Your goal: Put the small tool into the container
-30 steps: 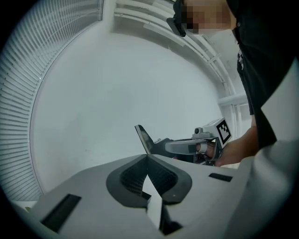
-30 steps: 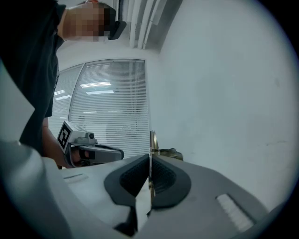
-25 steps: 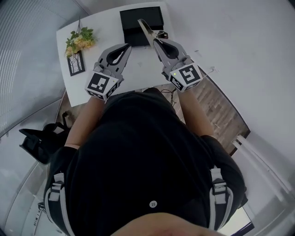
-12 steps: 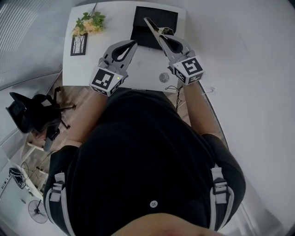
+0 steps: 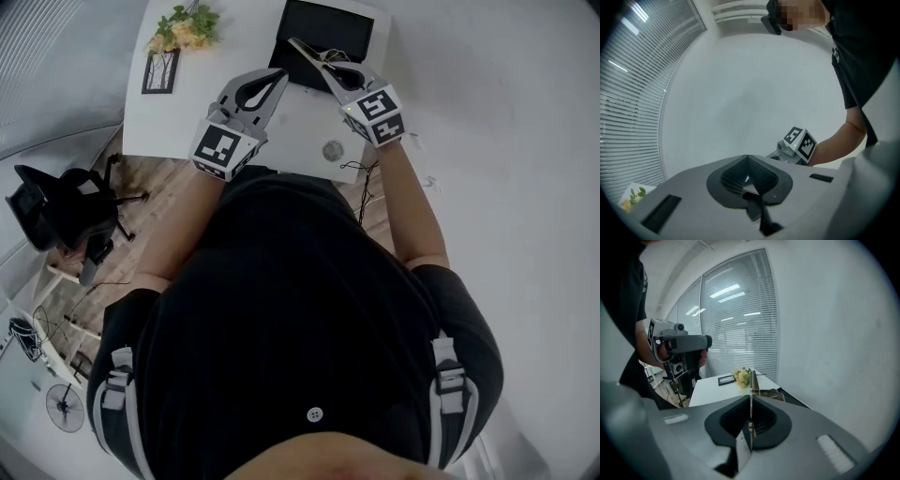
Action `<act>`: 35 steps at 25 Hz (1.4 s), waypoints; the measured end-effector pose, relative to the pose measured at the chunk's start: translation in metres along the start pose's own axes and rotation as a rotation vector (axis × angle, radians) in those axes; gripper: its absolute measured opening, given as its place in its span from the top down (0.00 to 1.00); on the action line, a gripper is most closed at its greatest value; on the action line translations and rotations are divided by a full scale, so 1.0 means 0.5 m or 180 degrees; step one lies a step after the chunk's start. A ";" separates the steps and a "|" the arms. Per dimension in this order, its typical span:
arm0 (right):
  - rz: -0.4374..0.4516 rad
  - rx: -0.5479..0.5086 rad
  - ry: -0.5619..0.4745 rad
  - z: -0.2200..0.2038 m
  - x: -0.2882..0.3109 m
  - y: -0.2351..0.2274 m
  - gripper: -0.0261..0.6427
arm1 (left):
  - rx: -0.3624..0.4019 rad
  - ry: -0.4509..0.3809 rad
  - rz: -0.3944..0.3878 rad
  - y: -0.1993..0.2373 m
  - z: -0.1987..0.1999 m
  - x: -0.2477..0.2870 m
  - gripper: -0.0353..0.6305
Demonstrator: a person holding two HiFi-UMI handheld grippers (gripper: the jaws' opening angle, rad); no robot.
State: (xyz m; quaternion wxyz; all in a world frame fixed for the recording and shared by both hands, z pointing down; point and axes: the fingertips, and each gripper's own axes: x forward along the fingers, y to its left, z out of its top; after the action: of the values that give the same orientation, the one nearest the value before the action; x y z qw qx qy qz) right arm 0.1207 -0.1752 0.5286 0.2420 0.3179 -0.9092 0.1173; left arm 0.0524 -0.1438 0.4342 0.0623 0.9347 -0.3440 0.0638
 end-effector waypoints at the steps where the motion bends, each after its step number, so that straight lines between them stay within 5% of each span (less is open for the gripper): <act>1: 0.0014 -0.0025 0.0063 -0.006 0.009 -0.001 0.94 | -0.0009 0.0004 -0.0014 0.004 -0.003 0.003 0.94; 35: 0.0500 -0.0082 0.1479 -0.220 0.187 -0.024 0.94 | -0.0138 0.0203 -0.0107 0.105 -0.138 0.131 0.94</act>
State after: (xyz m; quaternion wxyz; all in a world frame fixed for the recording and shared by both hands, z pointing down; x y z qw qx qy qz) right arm 0.1048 -0.1927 0.6713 0.4387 0.2076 -0.8525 0.1941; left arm 0.0626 -0.2141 0.5168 0.0945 0.9363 -0.3274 0.0850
